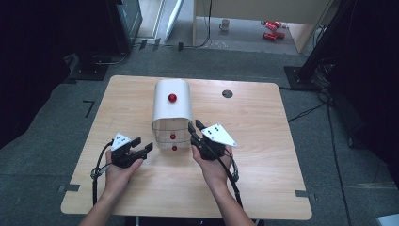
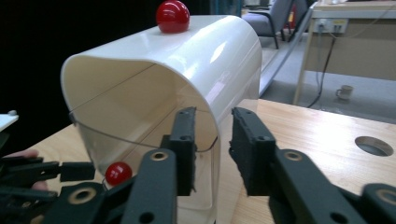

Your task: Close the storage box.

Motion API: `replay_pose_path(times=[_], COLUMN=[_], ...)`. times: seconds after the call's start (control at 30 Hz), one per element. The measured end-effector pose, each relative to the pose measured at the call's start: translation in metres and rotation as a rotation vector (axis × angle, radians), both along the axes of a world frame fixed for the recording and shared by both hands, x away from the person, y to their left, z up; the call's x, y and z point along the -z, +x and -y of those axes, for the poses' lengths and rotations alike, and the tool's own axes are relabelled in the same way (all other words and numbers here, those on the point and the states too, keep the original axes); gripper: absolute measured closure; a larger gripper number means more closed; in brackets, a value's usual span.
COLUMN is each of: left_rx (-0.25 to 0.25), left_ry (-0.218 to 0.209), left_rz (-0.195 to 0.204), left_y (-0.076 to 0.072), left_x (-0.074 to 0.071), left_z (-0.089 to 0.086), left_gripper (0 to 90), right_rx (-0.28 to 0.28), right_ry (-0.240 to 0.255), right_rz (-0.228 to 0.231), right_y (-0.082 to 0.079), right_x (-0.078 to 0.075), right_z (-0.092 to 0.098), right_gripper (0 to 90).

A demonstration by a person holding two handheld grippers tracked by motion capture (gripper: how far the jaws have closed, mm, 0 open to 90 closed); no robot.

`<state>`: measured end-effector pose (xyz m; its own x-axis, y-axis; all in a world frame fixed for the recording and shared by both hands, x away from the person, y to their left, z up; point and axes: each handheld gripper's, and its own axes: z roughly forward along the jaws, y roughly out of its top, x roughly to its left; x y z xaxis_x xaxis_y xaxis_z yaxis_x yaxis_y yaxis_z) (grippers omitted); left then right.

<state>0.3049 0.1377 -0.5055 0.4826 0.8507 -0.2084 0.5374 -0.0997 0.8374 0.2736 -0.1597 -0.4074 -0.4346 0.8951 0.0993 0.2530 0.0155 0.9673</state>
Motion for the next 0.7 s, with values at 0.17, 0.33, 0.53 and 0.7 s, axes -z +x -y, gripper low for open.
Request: replay_pose_path(times=[0.17,0.33,0.53,0.7], left_rx=[0.015,0.038,0.013,0.024], left_ry=[0.007,0.028,0.073,0.093], left_rz=[-0.002,0.005,-0.036,-0.057], left_y=[-0.004,-0.018,-0.03,-0.037], left_x=[-0.002,-0.007,-0.008,-0.007], left_z=[-0.007,-0.022,-0.043,-0.053], left_gripper=[33.4,27.9,13.4,1.7], right_rx=[-0.056,-0.02,0.013,0.043], right_ry=[-0.002,-0.051,-0.056,-0.073], right_rz=[-0.046,-0.065,-0.113,-0.155], right_y=[-0.005,-0.01,-0.017,-0.024], right_x=[0.001,0.009,0.02,0.032], right_z=[0.022,0.052,0.092,0.122], right_gripper=[44.9,27.7,13.8,4.2])
